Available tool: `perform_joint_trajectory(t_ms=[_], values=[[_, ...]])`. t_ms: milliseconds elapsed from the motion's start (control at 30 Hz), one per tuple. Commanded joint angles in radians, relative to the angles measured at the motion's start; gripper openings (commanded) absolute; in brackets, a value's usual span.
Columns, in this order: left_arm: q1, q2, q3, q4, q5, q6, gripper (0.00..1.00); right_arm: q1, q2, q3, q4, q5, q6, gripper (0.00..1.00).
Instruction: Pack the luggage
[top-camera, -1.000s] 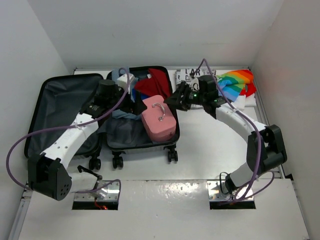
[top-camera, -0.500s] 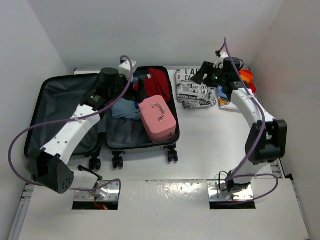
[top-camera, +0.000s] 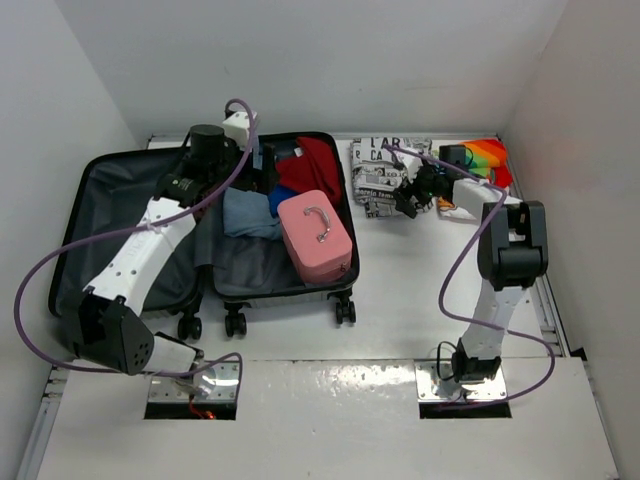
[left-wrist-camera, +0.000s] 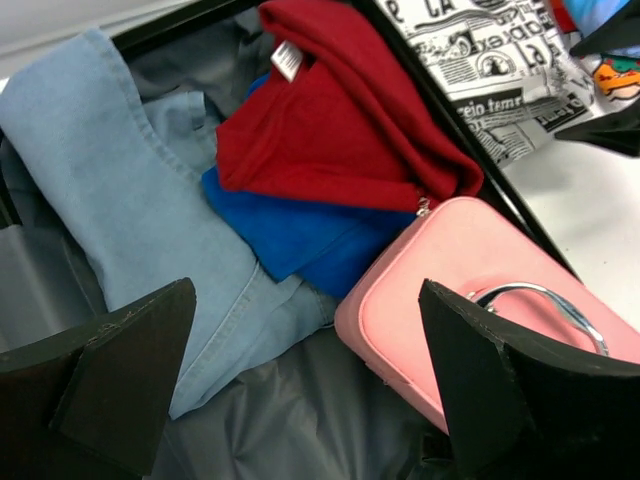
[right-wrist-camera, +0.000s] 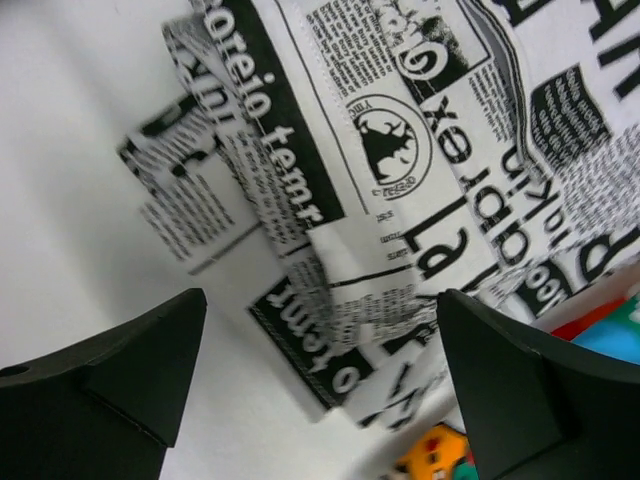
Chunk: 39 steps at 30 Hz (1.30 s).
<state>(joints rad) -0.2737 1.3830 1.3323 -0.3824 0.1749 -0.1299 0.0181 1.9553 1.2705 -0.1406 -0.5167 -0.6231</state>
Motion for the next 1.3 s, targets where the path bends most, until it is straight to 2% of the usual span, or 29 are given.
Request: perform_joint_trajectory(t_ms=[0,67,200,300,433,467,600,733,967,1000,1067,1167,1233,1267], values=[[0.021,0.004,0.013,-0.007,0.031,0.012,1.00,-0.014,0.037,0.081,-0.049,-0.141,-0.370,0.98],[0.031,0.016,0.013,-0.007,0.031,0.012,1.00,-0.014,0.077,0.115,-0.108,-0.152,-0.476,1.00],[0.053,0.039,0.013,-0.007,0.054,0.003,1.00,-0.014,0.146,0.180,-0.137,-0.154,-0.556,1.00],[0.065,0.048,0.013,-0.016,0.064,-0.007,1.00,-0.012,0.195,0.250,-0.246,-0.184,-0.630,1.00],[0.074,0.059,0.013,-0.016,0.074,-0.007,1.00,-0.004,0.204,0.247,-0.330,-0.191,-0.759,1.00],[0.074,0.070,0.013,-0.016,0.074,-0.007,1.00,-0.006,0.211,0.257,-0.394,-0.189,-0.774,1.00],[0.085,0.088,0.013,-0.016,0.094,-0.016,1.00,-0.001,0.238,0.308,-0.461,-0.203,-0.799,1.00],[0.096,0.108,0.022,-0.026,0.094,-0.016,1.00,0.003,0.257,0.312,-0.438,-0.180,-0.799,1.00],[0.105,0.152,0.042,-0.036,0.112,-0.016,1.00,0.028,0.385,0.509,-0.505,-0.080,-0.734,0.98],[0.105,0.152,0.042,-0.036,0.112,-0.016,1.00,0.032,0.408,0.521,-0.530,-0.068,-0.739,0.96],[0.105,0.162,0.053,-0.036,0.112,-0.016,1.00,0.037,0.442,0.584,-0.573,-0.057,-0.753,0.80],[0.114,0.162,0.053,-0.036,0.112,-0.016,1.00,0.055,0.471,0.632,-0.642,-0.036,-0.764,0.49],[0.114,0.162,0.053,-0.045,0.112,-0.016,1.00,0.063,0.455,0.604,-0.652,-0.031,-0.768,0.37],[0.123,0.162,0.053,-0.046,0.112,-0.016,1.00,0.071,0.446,0.592,-0.662,-0.035,-0.767,0.24]])
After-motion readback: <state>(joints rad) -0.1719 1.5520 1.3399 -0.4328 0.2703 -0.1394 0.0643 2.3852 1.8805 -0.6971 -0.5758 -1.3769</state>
